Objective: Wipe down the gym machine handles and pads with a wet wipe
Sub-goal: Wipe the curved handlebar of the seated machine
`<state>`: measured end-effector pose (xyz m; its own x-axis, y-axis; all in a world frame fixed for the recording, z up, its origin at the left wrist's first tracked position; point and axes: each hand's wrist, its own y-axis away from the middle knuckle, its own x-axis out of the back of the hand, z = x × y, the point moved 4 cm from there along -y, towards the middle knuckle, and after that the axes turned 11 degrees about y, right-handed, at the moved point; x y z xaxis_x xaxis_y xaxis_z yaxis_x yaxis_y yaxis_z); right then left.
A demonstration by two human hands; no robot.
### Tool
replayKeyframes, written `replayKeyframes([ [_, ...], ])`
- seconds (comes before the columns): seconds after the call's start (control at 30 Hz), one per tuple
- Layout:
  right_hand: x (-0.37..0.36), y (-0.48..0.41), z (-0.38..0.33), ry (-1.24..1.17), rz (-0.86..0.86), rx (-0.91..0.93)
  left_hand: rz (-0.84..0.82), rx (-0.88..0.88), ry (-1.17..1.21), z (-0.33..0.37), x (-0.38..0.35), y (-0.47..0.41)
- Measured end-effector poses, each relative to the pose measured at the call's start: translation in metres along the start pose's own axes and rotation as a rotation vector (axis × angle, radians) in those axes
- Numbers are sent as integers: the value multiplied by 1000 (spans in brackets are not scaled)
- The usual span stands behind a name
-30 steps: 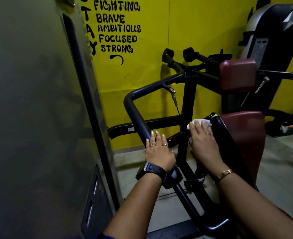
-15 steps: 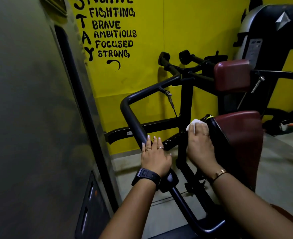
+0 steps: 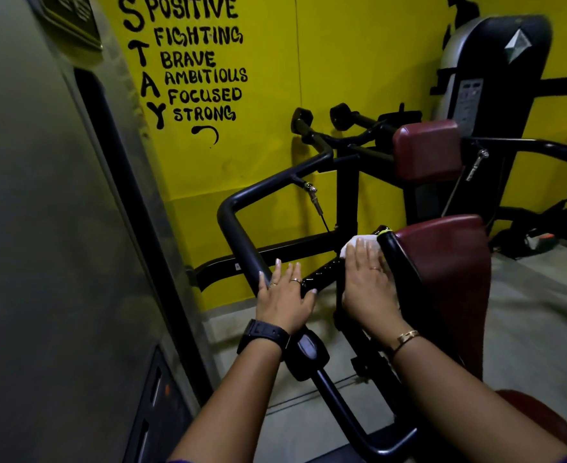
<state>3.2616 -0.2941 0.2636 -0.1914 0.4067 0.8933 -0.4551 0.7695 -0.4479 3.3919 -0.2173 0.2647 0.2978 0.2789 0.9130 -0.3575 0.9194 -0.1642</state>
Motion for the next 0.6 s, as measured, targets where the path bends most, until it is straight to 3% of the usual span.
replayKeyframes([
  [0.13,-3,3,-24,0,-113,170,-14,-2,-39,4,-2,-8],
  [0.33,14,-23,-20,-283,-289,192,18,28,-38,3,-5,-8],
  [0.5,21,-33,-5,-64,-135,-86,27,22,-25,0,-6,-10],
  [0.6,19,-21,-15,13,-163,-156,36,17,-25,-2,-8,-10],
])
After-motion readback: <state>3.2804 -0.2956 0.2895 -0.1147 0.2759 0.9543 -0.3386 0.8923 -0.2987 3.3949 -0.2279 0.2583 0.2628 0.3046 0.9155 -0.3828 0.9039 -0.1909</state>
